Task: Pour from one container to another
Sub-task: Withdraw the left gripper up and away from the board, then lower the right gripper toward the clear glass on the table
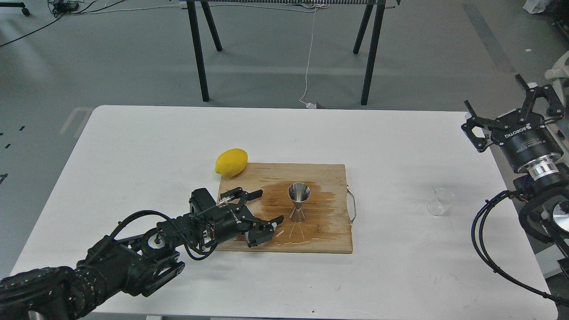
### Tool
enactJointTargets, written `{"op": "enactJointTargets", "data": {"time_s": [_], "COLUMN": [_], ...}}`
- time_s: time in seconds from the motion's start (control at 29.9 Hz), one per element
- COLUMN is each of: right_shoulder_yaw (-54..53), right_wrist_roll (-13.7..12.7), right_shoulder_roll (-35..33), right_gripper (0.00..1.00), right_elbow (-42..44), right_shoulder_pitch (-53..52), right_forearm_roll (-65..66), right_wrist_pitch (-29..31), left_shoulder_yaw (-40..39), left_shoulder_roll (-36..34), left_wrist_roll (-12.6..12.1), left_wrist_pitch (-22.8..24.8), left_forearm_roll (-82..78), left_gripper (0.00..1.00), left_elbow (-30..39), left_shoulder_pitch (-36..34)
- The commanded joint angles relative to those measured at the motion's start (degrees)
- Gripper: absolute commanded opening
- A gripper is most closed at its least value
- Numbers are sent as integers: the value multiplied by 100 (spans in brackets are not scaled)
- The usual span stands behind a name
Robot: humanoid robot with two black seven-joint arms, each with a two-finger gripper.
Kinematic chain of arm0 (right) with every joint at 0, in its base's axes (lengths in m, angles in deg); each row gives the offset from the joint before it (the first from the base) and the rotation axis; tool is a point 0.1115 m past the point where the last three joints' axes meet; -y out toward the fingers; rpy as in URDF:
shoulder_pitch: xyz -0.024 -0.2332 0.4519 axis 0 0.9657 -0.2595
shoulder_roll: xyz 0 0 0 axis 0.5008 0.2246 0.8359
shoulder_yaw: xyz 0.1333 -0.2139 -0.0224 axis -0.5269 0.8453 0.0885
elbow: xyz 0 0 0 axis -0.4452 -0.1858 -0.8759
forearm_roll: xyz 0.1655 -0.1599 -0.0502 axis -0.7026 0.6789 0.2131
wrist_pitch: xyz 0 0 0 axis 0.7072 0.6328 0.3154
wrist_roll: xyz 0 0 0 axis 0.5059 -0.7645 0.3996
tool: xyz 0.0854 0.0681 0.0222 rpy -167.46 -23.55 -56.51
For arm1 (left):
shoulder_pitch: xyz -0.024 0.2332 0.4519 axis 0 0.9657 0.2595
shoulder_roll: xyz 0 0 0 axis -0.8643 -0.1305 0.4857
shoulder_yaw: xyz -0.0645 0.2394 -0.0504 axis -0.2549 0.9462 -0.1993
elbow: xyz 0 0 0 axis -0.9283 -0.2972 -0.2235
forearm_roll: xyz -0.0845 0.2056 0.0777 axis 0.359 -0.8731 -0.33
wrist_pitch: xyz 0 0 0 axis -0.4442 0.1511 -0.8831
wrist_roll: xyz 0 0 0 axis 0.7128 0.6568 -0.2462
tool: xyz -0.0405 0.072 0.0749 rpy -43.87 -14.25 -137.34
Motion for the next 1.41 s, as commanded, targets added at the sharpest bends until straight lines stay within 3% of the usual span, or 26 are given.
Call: {"op": "enactJointTargets", "data": {"time_s": [0.0,0.2,0.37,0.54,0.77,1.14,1.27,1.37], "right_shoulder_yaw": [0,9,9,27,53,150,124,-8], "right_wrist_roll": [0,8,8,8,8,-167,-693,-1098], "right_shoulder_roll": [0,0,26,61,61,96,413,361], "right_gripper": [99,99,99,99,99,99,99,99], "right_elbow": [-8,9,27,44,53,1,-192,-701], "right_shoulder_pitch": [0,0,-18,-97,-97,-211,-299,-273], "right_forearm_roll": [0,9,9,18,18,0,-665,-1675], "right_wrist_pitch": [0,0,0,0,0,0,-14,-1091], "left_shoulder_yaw": [-63,-72,-247,-887,-2224,-2533,-2533,-2533], "left_shoulder_roll": [-540,-1568,-2228,-2685,-2940,-3327,-3345,-3310], "left_wrist_roll": [-2,-2,-2,-2,-2,-2,-2,-2], "left_wrist_pitch": [0,0,170,2628,5485,5600,5600,5600], "left_forearm_roll": [580,2583,4244,5371,6057,8816,8985,8994], "left_gripper": [97,96,97,97,97,97,97,97], "left_elbow": [500,1194,1283,1292,1635,1573,1573,1573], "left_shoulder_pitch": [-38,-424,-767,-873,-785,-574,-434,-284]}}
